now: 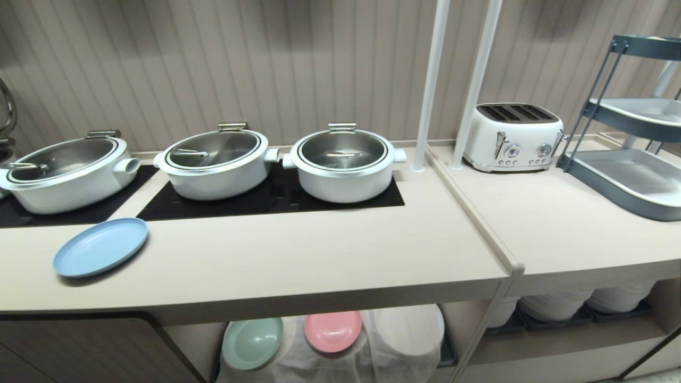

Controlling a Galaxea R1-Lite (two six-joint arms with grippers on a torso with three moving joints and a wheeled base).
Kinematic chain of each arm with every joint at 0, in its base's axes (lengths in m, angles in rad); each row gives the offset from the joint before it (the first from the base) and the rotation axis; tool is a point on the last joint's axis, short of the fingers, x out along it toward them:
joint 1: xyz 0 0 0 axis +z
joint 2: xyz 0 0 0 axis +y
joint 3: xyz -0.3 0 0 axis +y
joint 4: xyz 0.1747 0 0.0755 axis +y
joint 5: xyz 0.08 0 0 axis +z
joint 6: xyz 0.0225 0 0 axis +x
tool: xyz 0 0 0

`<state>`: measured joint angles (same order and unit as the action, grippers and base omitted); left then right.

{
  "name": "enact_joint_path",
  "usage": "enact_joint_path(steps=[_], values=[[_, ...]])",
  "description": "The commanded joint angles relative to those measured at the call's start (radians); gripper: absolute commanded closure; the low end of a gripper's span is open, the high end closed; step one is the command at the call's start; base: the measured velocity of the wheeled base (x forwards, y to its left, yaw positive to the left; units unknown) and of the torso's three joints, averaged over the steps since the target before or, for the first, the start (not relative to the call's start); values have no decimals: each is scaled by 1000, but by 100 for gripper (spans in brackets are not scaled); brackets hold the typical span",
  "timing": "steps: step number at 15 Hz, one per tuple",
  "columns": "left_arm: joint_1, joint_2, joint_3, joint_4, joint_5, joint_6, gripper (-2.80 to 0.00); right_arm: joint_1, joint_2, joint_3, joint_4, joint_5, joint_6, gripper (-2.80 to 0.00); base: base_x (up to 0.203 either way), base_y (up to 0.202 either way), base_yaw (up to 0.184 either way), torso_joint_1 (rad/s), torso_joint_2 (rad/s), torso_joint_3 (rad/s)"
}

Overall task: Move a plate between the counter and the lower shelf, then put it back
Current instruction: Pick up the plate

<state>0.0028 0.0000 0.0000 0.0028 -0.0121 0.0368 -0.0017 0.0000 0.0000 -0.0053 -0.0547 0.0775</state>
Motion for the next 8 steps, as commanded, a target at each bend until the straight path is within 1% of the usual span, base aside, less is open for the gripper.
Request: enact_joint_path(steps=[1,6,8], values=[[0,0,0,0,0,0,0,0,0,0,-1,-1,1,0,0,0,0,0,0,0],[0,0,0,0,0,-8,0,0,0,0,-1,-1,1,0,0,0,0,0,0,0],[0,0,0,0,0,-8,0,0,0,0,-1,-1,1,0,8,76,0,5,1,5]])
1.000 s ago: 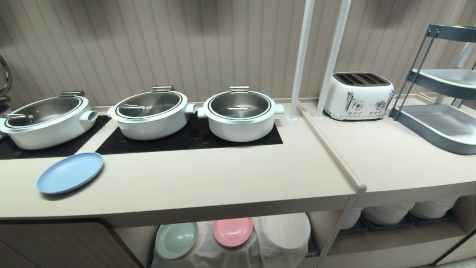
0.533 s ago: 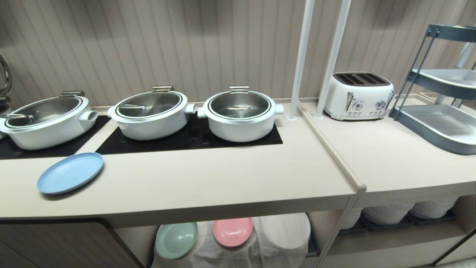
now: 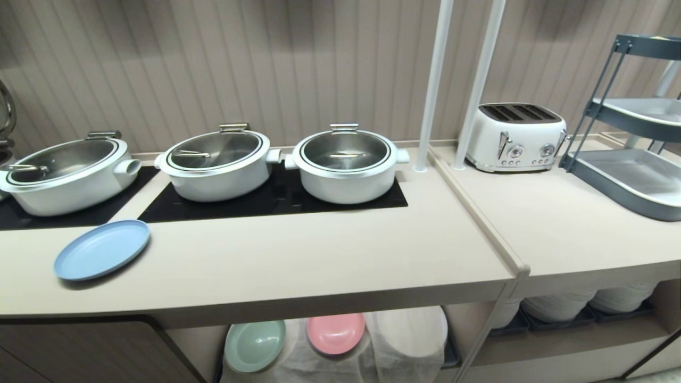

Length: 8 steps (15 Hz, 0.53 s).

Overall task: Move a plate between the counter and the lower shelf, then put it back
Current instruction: Pick up the plate

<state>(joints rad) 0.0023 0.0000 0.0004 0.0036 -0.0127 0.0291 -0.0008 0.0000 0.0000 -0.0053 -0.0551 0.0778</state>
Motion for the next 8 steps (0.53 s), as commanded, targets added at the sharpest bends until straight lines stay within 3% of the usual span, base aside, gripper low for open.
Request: enact_joint_path(steps=[1,8], values=[[1,0,0,-1,0,0,0,-1,0,0,-1,0,0,0,2,130,0,0,5,7],[1,0,0,-1,2,-5,0,1,0,0,-1,0,2,0,0,195,1,0,2,2]])
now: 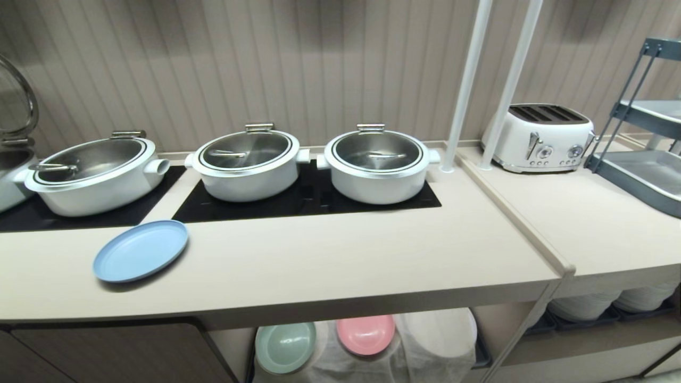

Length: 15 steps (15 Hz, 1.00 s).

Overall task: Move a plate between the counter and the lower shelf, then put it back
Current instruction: Pick up the plate

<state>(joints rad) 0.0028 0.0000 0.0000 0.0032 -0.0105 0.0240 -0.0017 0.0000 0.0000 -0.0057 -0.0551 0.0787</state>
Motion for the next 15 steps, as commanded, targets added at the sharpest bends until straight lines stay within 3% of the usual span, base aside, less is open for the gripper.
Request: enact_joint_path(steps=[1,15], values=[[0,0,0,0,0,-1,0,0,0,0,0,0,0,0,0,197,-1,2,-5,2],[0,0,0,0,1,-1,0,0,0,0,0,0,0,0,0,198,-1,2,2,3]])
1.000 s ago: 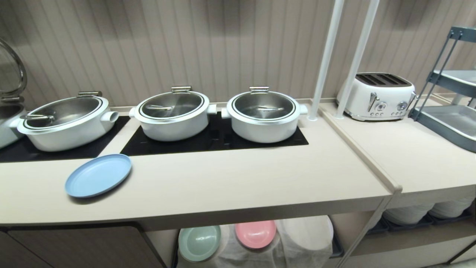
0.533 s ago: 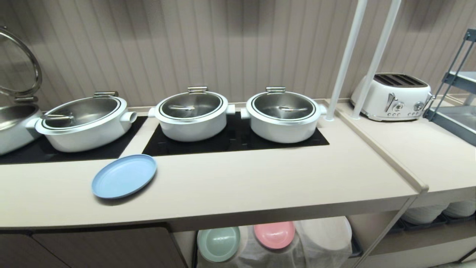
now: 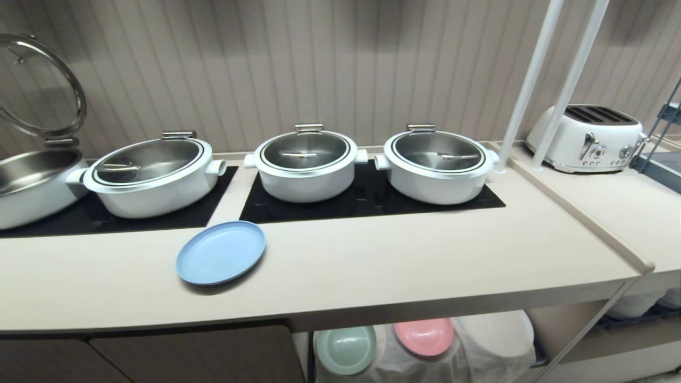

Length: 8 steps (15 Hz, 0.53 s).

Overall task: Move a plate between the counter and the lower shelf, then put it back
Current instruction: Pick up the plate

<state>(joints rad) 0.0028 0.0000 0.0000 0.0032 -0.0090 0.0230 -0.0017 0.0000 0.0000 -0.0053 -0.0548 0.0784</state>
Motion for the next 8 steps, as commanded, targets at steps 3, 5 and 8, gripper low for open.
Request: enact_joint_path(steps=[3,5,8], values=[[0,0,0,0,0,0,0,0,0,0,-1,0,1,0,0,196,0,0,0,1],[0,0,0,0,-2,0,0,0,0,0,-1,0,0,0,0,194,-2,4,2,2],[0,0,0,0,-2,0,0,0,0,0,-1,0,1,0,0,89,-1,2,3,3]])
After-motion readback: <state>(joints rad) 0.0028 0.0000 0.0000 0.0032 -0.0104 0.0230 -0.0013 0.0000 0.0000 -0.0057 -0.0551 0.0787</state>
